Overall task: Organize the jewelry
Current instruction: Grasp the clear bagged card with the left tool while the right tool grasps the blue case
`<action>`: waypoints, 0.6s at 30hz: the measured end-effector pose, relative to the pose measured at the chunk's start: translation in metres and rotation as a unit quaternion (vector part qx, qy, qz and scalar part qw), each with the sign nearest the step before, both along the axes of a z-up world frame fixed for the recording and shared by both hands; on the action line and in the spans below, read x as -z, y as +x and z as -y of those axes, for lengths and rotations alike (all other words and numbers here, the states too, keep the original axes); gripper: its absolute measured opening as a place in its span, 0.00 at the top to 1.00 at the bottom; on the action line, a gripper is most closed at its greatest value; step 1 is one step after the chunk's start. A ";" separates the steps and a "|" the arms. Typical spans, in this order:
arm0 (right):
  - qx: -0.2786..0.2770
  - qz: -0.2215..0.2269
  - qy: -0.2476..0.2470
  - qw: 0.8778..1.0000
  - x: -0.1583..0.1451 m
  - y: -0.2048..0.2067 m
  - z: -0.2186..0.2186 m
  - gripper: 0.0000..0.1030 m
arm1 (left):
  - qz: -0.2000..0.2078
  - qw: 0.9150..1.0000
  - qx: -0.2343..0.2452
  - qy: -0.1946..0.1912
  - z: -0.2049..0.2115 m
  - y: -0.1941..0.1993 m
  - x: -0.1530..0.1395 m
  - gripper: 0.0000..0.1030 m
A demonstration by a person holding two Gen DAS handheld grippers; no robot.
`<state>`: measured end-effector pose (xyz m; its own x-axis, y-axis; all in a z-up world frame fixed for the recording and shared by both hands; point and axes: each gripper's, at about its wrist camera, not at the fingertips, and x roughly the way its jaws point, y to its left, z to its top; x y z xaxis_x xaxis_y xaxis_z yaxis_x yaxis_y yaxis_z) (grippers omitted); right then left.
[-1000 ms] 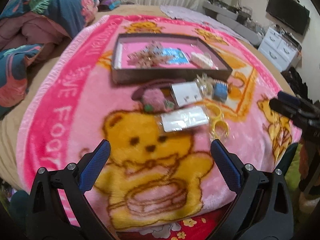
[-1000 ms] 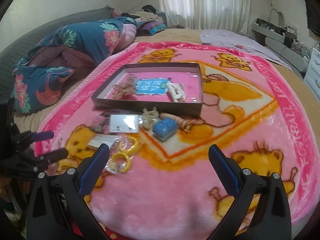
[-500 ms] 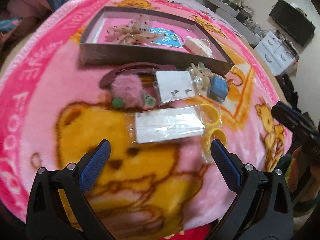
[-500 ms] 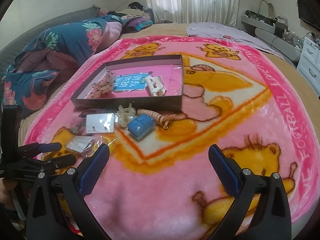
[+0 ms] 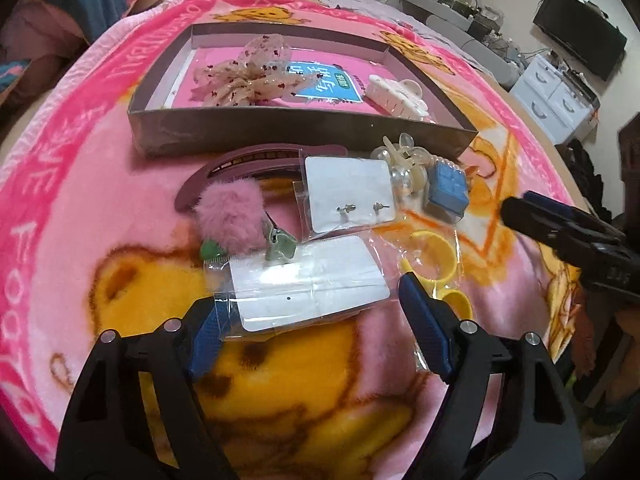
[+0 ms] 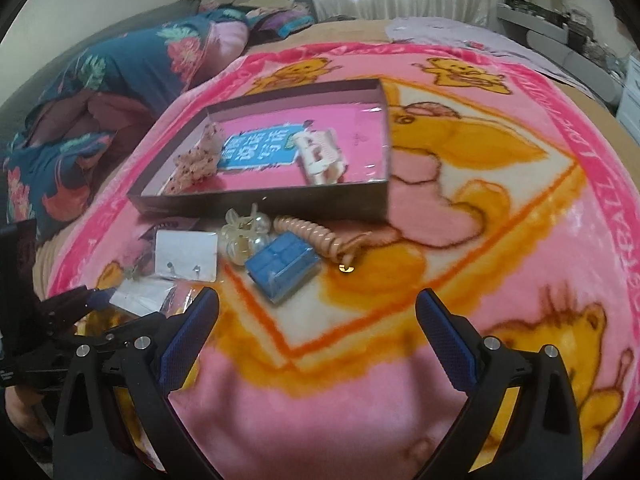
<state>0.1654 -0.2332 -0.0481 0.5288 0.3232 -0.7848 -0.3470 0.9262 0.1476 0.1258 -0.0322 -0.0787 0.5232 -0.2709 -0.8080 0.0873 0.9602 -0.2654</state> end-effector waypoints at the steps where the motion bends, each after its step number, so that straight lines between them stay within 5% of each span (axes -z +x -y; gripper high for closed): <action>1: -0.007 -0.004 -0.003 1.000 0.002 0.002 -0.006 0.17 | 0.001 1.000 0.001 -0.001 -0.001 0.000 0.000 0.30; 13: -0.010 -0.024 -0.021 0.999 0.030 0.024 -0.036 0.52 | 0.015 1.000 0.001 -0.015 -0.017 -0.019 -0.006 0.31; 18: -0.010 -0.016 -0.014 1.000 0.028 0.023 -0.033 0.55 | 0.018 1.000 -0.005 -0.020 -0.026 -0.028 -0.010 0.31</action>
